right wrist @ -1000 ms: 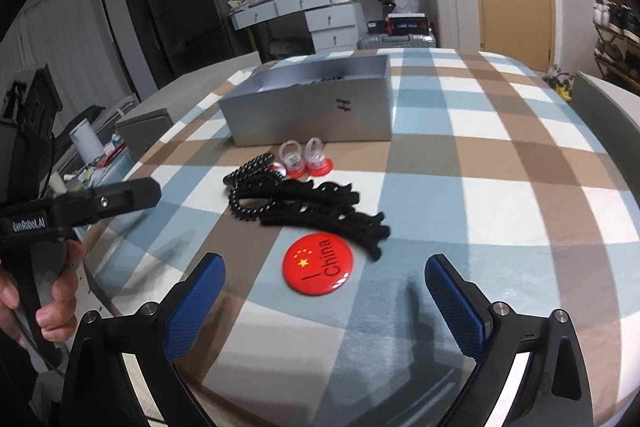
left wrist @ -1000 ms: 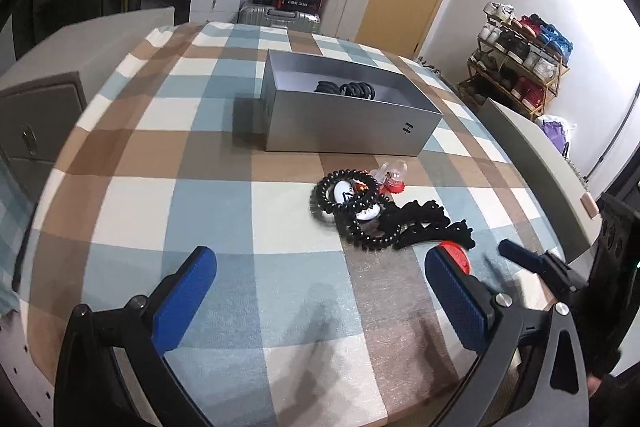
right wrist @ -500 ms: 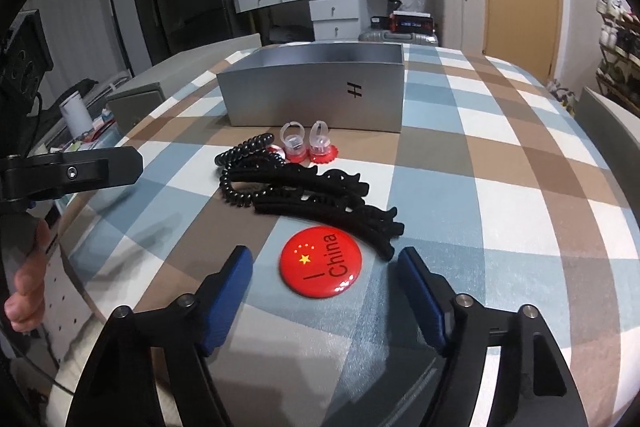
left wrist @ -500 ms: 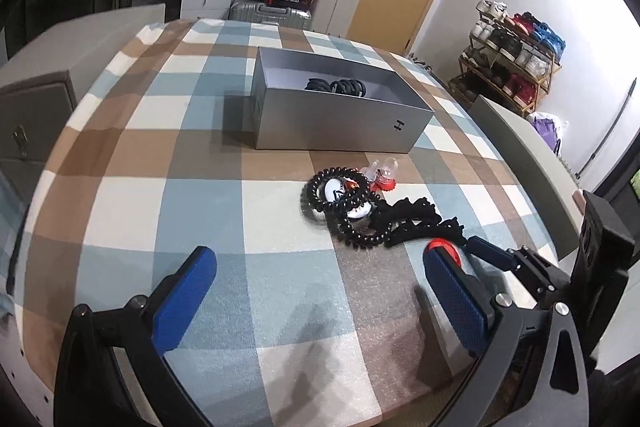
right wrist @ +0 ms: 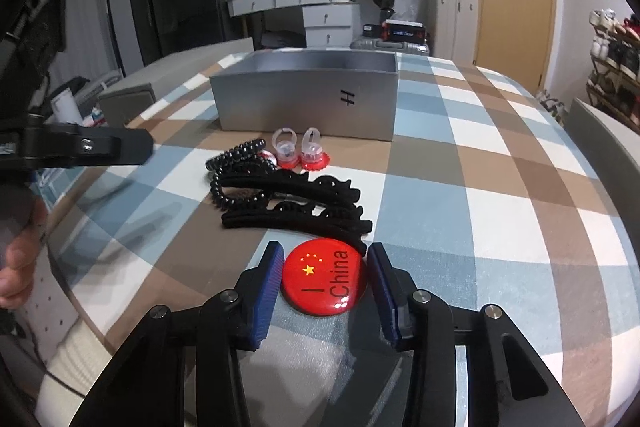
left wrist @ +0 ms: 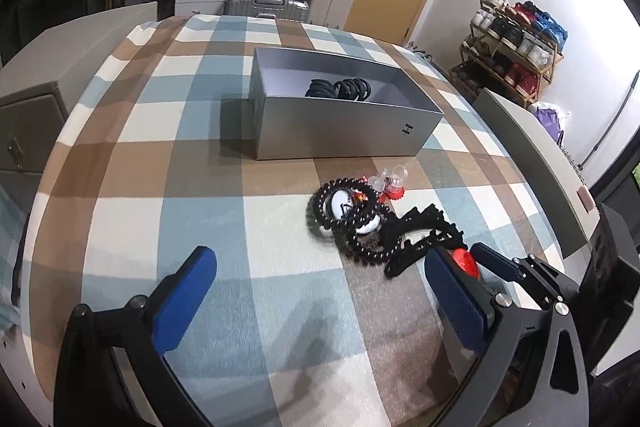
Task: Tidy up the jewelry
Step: 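Grasp the red badge with the right gripper while the left gripper grasps the black bead bracelet, then carry the badge and bracelet over the grey box with both grippers, then open both grippers to release the badge and bracelet into the box, then lower the right gripper onto the black claw clip strip and close, then lift the clip strip with the right gripper while the left gripper grasps a black claw clip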
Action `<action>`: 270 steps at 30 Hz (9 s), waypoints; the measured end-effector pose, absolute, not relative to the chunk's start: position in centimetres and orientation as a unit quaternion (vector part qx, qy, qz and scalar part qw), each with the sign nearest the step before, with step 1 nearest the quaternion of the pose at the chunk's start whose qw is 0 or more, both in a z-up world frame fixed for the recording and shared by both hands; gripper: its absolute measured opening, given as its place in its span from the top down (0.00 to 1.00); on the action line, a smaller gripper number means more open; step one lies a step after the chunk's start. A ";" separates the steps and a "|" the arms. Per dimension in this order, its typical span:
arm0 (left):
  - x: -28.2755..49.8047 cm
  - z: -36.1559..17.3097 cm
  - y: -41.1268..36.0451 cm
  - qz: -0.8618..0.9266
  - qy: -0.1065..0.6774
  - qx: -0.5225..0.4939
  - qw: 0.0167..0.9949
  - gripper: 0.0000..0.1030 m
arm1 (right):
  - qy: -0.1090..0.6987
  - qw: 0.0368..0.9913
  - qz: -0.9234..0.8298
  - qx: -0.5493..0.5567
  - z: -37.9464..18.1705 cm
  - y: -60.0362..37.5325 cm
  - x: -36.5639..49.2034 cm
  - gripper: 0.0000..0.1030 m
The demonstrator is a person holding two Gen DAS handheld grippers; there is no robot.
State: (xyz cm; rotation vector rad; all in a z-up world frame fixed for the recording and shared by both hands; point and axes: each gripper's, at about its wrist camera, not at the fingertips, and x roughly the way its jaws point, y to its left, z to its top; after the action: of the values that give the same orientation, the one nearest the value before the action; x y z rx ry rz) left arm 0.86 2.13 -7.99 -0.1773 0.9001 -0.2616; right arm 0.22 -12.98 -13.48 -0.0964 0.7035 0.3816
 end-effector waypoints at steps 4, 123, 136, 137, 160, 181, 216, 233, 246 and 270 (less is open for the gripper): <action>2.6 -8.2 2.6 -0.140 0.449 -0.116 0.875 0.02 | 0.334 0.921 0.203 -0.015 -12.9 -13.9 -0.3 0.59; 14.3 -6.5 3.6 -0.262 0.450 -0.118 0.846 0.95 | 0.395 0.862 0.306 0.084 -7.4 -6.7 20.9 0.59; 13.1 -4.9 3.5 -0.251 0.427 -0.102 0.863 0.53 | 0.347 0.889 0.281 0.104 -5.0 -9.5 19.2 0.51; 13.0 -4.7 3.5 -0.250 0.426 -0.101 0.864 0.53 | 0.343 0.891 0.278 0.105 -4.7 -9.7 19.0 0.49; 5.4 -0.7 0.5 -0.148 0.336 -0.032 0.930 0.23 | 0.196 0.957 0.205 0.059 -0.2 -15.0 5.0 0.00; -0.7 -4.1 0.6 -0.051 0.308 -0.060 0.948 0.03 | 0.277 0.944 0.176 0.037 -7.6 -16.9 0.2 0.00; -1.2 -9.0 3.1 -0.030 0.366 -0.076 0.927 0.03 | 0.391 0.898 0.184 -0.085 -13.6 -10.7 3.5 0.44; -1.3 -9.2 3.5 -0.028 0.374 -0.089 0.923 0.03 | 0.343 0.897 0.273 -0.059 -11.7 -12.0 -1.0 0.57; -1.2 -9.4 3.3 -0.036 0.387 -0.080 0.918 0.03 | 0.359 0.878 0.271 -0.161 -13.7 -8.9 0.4 0.80; 5.3 -8.8 -8.0 -0.265 0.425 0.183 0.846 0.40 | 0.324 0.925 0.199 0.010 -11.2 -20.4 -0.9 0.84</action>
State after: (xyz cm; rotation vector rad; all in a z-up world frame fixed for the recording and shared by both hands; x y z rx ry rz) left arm 5.29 -7.98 -8.84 0.3850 0.8967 -0.5585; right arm -0.94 -20.39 -11.17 0.0209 0.6652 0.4075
